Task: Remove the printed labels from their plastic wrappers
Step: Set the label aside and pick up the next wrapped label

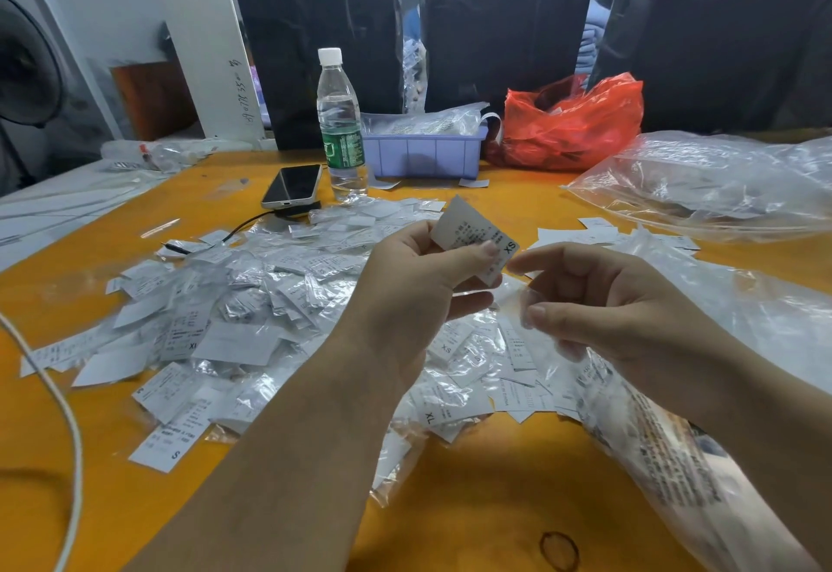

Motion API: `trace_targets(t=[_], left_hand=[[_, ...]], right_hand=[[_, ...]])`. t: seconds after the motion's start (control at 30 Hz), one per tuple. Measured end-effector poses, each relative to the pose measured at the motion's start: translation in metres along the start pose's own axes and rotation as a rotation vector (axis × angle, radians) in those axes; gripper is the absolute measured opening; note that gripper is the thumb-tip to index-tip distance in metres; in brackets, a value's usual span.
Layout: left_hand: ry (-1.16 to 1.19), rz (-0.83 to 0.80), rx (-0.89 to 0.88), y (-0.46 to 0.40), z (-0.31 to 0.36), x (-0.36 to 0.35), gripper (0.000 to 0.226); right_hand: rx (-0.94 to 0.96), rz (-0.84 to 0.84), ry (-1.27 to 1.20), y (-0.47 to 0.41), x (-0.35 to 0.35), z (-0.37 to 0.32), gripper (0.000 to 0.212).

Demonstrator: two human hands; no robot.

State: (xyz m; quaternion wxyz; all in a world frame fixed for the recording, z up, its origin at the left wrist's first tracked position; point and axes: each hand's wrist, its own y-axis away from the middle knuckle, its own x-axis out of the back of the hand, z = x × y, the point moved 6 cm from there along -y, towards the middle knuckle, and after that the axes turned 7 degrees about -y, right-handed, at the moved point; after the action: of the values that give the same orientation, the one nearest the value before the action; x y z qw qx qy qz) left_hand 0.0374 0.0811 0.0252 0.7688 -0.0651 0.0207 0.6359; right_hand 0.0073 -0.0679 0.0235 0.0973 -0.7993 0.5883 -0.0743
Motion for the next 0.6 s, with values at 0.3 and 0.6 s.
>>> trace_targets(t=[0.3,0.6], left_hand=[[-0.057,-0.001,0.019,-0.0003,-0.0068,-0.0060,0.011],[-0.017,0.013,0.029,-0.0001,-0.0069,-0.0040,0.011]], right_hand=[[0.047,0.016,-0.036,-0.0005,0.0002,-0.0039,0.038],[0.085,0.061,0.120,0.0006,0.0040,-0.0039,0.041]])
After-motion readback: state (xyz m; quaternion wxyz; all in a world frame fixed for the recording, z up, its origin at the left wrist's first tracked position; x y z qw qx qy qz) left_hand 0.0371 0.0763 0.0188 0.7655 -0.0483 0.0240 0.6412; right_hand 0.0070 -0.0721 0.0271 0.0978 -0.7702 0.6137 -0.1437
